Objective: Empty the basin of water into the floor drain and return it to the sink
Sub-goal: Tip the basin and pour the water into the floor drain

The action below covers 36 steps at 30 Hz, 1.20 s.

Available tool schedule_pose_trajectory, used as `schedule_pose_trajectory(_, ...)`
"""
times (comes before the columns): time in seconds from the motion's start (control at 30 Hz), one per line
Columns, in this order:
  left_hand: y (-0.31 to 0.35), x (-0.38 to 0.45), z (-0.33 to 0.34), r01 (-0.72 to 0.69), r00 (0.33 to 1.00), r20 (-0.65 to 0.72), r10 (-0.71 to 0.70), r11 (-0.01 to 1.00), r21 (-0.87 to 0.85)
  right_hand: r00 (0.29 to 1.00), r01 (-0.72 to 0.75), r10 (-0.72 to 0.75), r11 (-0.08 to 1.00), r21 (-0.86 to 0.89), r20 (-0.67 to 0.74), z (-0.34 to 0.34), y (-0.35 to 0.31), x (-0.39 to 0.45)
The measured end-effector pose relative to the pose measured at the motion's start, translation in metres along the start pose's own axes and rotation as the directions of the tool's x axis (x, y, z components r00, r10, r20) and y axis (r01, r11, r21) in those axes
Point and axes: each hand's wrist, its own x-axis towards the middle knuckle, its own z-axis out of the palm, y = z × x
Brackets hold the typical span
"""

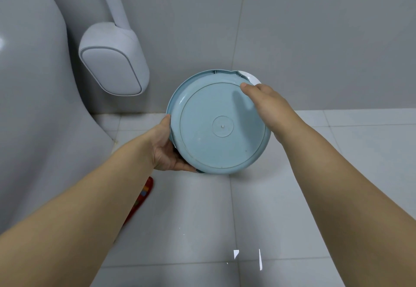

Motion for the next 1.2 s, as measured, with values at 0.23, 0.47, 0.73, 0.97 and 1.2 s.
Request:
schedule_pose_trajectory(0.23, -0.001, 0.002, 0.001, -0.003, 1.000, -0.024, 0.003, 1.000, 0.001, 1.000, 0.000, -0.001, 1.000, -0.011, -0.008, -0.001, 0.001, -0.001)
schedule_pose_trajectory(0.47, -0.001, -0.005, 0.004, -0.042, 0.994, -0.102, 0.043, 0.999, 0.017, 1.000, -0.029, 0.029, 0.999, -0.019, -0.007, 0.001, 0.003, -0.002)
schedule_pose_trajectory(0.73, 0.007, -0.011, 0.012, -0.122, 0.968, -0.214, 0.132, 0.991, 0.059, 0.996, -0.075, 0.078, 0.996, 0.055, -0.042, -0.006, 0.009, 0.004)
schedule_pose_trajectory(0.97, 0.019, -0.028, 0.030, -0.218, 0.904, -0.318, 0.286, 0.948, 0.232, 0.972, -0.232, 0.233, 0.931, 0.281, 0.033, -0.001, 0.020, 0.000)
schedule_pose_trajectory(1.2, 0.020, -0.029, 0.034, -0.253, 0.862, -0.355, 0.362, 0.914, 0.318, 0.959, -0.284, 0.272, 0.913, 0.294, 0.081, 0.004, 0.021, -0.008)
